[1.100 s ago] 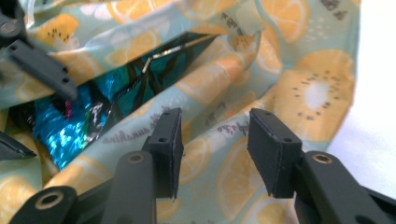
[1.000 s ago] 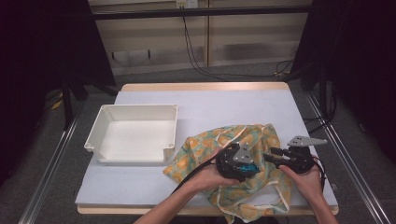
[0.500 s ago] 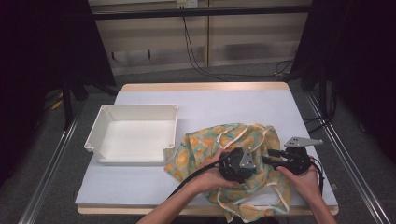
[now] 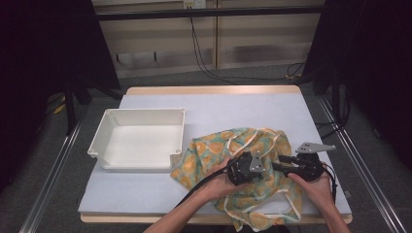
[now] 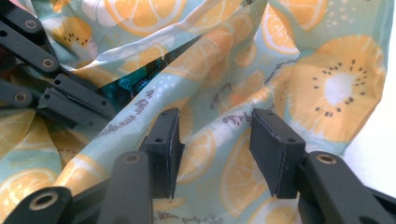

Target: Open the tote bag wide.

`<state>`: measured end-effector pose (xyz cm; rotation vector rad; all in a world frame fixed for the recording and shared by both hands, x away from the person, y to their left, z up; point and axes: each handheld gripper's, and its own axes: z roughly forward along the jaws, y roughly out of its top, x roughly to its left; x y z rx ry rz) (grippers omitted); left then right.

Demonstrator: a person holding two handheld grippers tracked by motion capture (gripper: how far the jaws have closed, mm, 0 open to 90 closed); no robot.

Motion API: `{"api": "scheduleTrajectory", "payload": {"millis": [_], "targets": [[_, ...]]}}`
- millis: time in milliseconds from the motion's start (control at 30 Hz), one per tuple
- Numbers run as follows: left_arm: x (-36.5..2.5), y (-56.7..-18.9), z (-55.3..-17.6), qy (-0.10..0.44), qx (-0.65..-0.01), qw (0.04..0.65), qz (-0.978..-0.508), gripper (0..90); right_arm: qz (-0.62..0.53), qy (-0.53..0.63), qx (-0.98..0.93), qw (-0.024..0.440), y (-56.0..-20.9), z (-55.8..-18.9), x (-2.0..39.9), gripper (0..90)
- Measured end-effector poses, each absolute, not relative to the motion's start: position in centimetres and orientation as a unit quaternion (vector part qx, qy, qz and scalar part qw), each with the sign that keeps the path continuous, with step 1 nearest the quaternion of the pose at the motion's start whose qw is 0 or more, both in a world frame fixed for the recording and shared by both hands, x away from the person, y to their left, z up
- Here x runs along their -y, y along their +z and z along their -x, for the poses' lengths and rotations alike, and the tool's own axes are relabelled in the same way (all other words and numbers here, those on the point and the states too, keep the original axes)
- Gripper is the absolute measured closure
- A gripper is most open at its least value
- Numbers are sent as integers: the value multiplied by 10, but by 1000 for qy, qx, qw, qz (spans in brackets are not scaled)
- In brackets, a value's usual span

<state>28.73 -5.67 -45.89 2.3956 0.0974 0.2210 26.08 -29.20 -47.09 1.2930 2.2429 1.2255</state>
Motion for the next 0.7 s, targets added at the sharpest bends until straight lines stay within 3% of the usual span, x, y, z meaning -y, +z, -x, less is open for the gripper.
{"api": "scheduleTrajectory", "payload": {"millis": [433,700], "targets": [[25,-419,-286,11,-50,469,-882,900,-442,429,-776,139,-471,-262,290,537],[8,-397,-283,0,-47,516,-856,900,-438,435,-774,140,-466,-260,290,536]]}}
